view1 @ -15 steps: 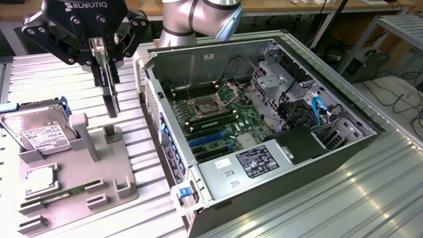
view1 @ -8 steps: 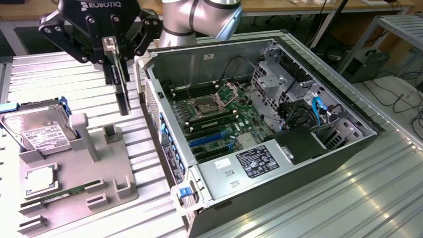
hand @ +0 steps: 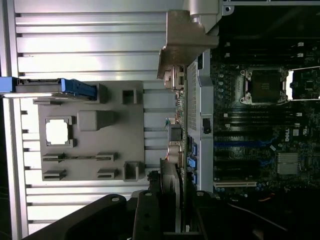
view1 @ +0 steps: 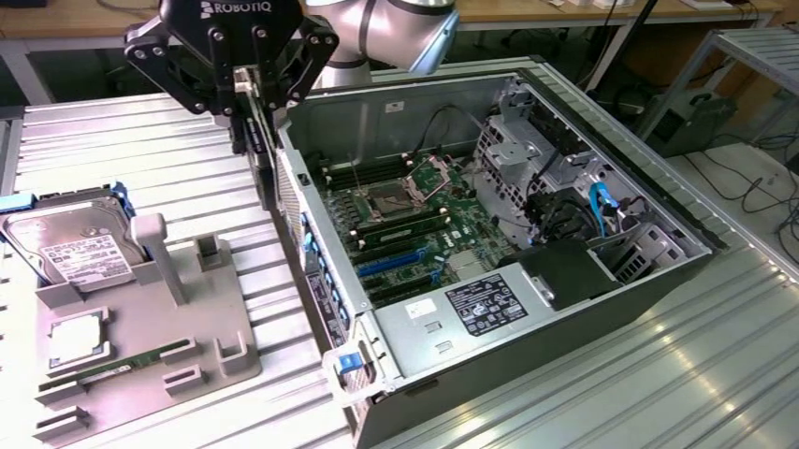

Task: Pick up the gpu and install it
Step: 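Pick up the gpu and move the gpu toward the slot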

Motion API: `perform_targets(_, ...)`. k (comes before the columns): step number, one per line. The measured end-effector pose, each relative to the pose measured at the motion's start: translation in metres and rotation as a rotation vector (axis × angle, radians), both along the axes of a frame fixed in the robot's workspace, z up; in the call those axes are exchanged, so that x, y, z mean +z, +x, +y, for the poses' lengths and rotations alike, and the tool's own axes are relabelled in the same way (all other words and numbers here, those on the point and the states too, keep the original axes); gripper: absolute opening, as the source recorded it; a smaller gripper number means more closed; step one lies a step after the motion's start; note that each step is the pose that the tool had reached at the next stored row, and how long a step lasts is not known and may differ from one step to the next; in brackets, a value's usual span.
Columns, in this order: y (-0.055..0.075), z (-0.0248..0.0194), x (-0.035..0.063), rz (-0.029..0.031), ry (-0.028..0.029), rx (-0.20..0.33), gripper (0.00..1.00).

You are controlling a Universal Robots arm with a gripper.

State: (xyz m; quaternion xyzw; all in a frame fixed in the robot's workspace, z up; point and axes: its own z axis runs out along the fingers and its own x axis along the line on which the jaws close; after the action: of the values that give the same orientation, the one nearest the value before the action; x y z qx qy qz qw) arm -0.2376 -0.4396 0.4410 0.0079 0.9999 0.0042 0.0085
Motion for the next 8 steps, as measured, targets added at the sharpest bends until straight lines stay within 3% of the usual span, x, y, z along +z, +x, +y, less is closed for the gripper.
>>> perform_targets(8, 0.017, 0.0, 0.0, 0.0, -0.0003, 0.0, 0.28)
